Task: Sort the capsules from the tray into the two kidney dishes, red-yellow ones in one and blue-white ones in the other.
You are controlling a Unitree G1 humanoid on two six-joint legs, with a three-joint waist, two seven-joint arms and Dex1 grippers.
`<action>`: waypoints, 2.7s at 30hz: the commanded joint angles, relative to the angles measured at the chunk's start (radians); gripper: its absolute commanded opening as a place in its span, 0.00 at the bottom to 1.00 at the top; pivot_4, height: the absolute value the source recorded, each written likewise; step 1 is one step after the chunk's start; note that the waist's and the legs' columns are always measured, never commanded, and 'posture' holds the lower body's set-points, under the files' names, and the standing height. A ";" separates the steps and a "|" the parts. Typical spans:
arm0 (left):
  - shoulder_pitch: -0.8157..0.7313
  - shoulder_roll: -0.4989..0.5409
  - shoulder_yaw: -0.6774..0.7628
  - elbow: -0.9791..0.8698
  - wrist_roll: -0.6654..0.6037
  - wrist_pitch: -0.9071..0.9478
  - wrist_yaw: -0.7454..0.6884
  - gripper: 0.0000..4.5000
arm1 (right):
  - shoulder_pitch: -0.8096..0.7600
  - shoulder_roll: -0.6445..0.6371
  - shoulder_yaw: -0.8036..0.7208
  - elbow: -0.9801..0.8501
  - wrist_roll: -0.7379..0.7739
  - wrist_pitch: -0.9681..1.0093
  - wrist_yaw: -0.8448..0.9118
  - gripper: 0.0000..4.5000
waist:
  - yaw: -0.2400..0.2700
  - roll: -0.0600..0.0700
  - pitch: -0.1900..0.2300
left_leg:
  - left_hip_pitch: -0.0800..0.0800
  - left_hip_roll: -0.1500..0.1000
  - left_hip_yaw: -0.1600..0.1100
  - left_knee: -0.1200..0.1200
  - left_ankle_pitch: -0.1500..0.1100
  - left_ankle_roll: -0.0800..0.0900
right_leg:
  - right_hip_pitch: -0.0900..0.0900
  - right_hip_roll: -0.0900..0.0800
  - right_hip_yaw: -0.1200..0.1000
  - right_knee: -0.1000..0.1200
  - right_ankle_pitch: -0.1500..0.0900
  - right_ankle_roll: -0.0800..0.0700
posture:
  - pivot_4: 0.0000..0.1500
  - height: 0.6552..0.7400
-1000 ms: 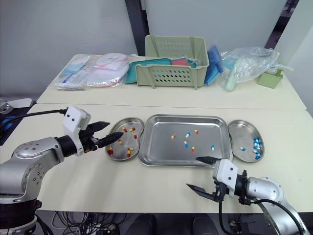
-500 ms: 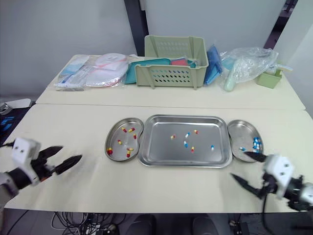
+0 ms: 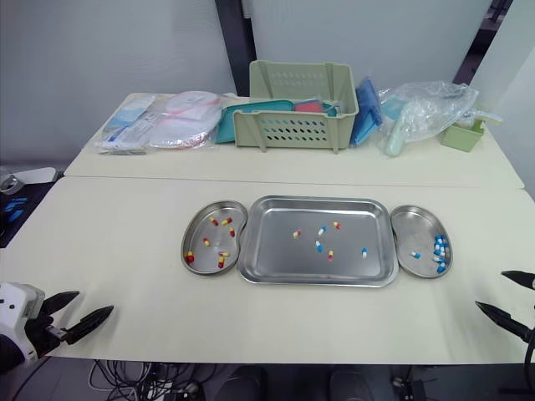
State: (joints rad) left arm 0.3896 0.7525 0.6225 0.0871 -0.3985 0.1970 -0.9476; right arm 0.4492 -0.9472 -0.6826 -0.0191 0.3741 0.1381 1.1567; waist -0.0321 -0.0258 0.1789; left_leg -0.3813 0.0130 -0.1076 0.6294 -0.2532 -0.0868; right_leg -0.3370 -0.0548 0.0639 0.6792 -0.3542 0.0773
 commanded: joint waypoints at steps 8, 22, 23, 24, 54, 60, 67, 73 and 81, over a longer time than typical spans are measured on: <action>0.020 -0.008 0.040 -0.063 -0.045 -0.006 0.022 0.99 | -0.012 -0.024 -0.019 0.024 -0.015 -0.038 0.036 1.00 | 0.000 0.000 0.000 | 0.000 0.000 0.000 0.000 0.000 0.000 | 0.000 0.000 0.000 0.000 0.000 0.000 | 1.00 1.00; -0.021 0.003 0.007 -0.074 -0.046 0.004 0.013 0.99 | 0.095 0.188 0.168 -0.499 0.028 -0.043 -0.059 1.00 | -0.002 0.001 -0.001 | 0.000 0.001 -0.001 0.000 0.000 0.000 | 0.000 0.001 -0.001 0.001 0.000 0.000 | 1.00 1.00; -0.019 0.001 0.009 -0.079 -0.047 0.006 0.013 0.99 | 0.085 0.203 0.199 -0.532 0.030 -0.032 -0.082 1.00 | -0.002 0.000 -0.001 | 0.000 0.001 -0.001 0.000 0.000 0.000 | 0.000 0.001 0.000 0.001 0.000 0.000 | 1.00 1.00; -0.015 -0.001 0.011 -0.087 -0.048 0.009 0.014 0.99 | 0.072 0.218 0.230 -0.558 0.027 -0.023 -0.106 1.00 | -0.002 0.000 -0.001 | 0.000 0.001 -0.001 0.000 0.000 0.000 | 0.000 0.001 0.000 0.001 0.000 0.000 | 1.00 1.00; -0.222 -0.153 -0.432 -0.787 -0.146 0.394 0.393 0.99 | 0.000 0.322 0.475 -0.414 -0.096 -0.200 -0.247 1.00 | 0.004 -0.001 -0.006 | 0.001 0.000 -0.002 0.001 0.000 0.000 | 0.002 0.000 -0.001 0.001 0.000 0.000 | 1.00 1.00; -0.413 -0.249 -0.594 -0.727 -0.088 0.478 0.519 0.85 | -0.002 0.321 0.484 -0.428 -0.094 -0.191 -0.266 1.00 | 0.000 0.000 -0.006 | 0.001 0.000 -0.002 0.001 0.000 0.000 | 0.001 0.001 -0.001 0.001 0.000 0.000 | 1.00 1.00; -0.653 -0.332 -0.803 -0.513 0.056 0.516 0.563 0.65 | 0.003 0.323 0.491 -0.454 -0.093 -0.177 -0.298 1.00 | 0.005 0.000 -0.006 | 0.000 -0.001 -0.002 0.002 0.000 0.000 | 0.002 0.000 -0.001 0.001 0.000 0.000 | 1.00 1.00; -0.830 -0.391 -0.886 -0.303 0.131 0.497 0.524 0.65 | 0.015 0.333 0.512 -0.455 -0.107 -0.188 -0.320 1.00 | 0.003 0.000 -0.006 | 0.000 -0.001 -0.002 0.002 0.000 0.000 | 0.001 0.000 -0.001 0.001 0.000 0.000 | 1.00 1.00; -0.974 -0.449 -0.943 -0.072 0.199 0.474 0.456 0.65 | 0.040 0.350 0.526 -0.456 -0.122 -0.208 -0.342 1.00 | 0.002 0.000 -0.006 | 0.000 -0.001 -0.002 0.002 0.000 0.000 | 0.001 0.001 -0.001 0.001 0.000 0.000 | 1.00 1.00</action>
State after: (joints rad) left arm -0.5660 0.3106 -0.3106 0.0085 -0.2174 0.6955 -0.4737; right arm 0.4834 -0.6037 -0.1535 -0.4439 0.2536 -0.0465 0.8236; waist -0.0300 -0.0255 0.1726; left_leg -0.3817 0.0117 -0.1096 0.6315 -0.2530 -0.0872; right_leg -0.3362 -0.0543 0.0628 0.6799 -0.3540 0.0777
